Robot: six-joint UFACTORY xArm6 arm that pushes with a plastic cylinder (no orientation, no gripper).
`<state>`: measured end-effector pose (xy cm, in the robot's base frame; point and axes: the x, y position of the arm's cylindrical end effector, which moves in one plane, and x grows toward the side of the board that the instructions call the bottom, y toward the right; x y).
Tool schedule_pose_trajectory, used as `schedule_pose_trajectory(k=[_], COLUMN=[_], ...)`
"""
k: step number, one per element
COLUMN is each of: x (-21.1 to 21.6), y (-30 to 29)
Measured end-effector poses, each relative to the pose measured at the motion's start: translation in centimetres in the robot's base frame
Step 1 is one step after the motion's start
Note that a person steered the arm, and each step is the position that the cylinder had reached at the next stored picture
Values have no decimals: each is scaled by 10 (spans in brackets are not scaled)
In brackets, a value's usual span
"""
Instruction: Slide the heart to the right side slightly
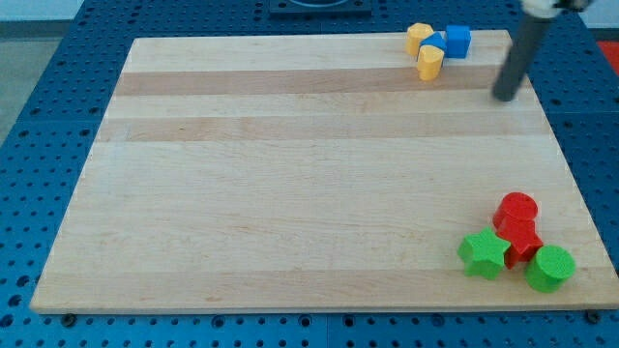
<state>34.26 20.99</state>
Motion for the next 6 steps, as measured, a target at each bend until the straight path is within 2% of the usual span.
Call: schedule_pose_trajectory(k=[1, 2, 4, 6], x=[-5, -27, -70, -72], y=[-111, -126, -85, -45])
